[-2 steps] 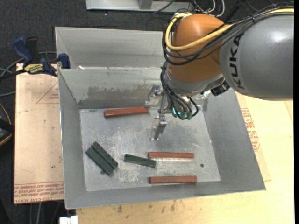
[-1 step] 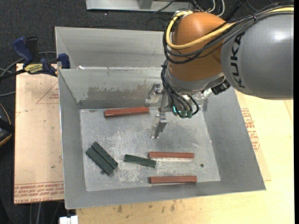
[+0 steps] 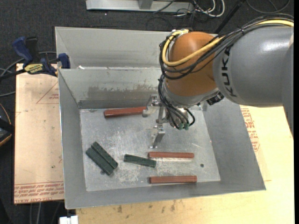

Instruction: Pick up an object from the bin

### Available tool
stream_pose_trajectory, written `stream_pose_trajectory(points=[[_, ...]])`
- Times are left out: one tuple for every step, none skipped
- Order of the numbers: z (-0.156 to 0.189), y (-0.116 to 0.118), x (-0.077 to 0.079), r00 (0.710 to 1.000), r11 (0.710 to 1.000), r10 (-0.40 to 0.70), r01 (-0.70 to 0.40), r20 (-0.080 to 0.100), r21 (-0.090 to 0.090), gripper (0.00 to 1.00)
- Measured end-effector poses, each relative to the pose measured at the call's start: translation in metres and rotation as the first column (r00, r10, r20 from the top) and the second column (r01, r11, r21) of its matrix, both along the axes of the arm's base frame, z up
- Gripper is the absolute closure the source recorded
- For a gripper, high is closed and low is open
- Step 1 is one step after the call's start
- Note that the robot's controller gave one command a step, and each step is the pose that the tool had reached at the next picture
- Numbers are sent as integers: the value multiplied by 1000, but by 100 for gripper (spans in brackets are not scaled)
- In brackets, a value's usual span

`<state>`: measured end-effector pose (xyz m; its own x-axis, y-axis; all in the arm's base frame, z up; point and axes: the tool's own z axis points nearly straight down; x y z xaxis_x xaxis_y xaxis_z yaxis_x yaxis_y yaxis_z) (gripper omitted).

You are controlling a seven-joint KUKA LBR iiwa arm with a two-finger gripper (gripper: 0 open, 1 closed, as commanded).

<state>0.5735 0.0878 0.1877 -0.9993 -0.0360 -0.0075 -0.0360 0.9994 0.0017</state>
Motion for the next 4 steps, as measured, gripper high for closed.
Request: stream_pose_trajectory(points=[[-45, 5, -51, 987, 987, 159, -159, -6, -1, 0], [-110, 29, -34, 979, 979, 202, -202, 15, 2, 100], [-110, 28, -34, 979, 979, 202, -202, 15, 2, 100], [35, 6, -24, 973, 973, 232, -232, -3, -1, 100]])
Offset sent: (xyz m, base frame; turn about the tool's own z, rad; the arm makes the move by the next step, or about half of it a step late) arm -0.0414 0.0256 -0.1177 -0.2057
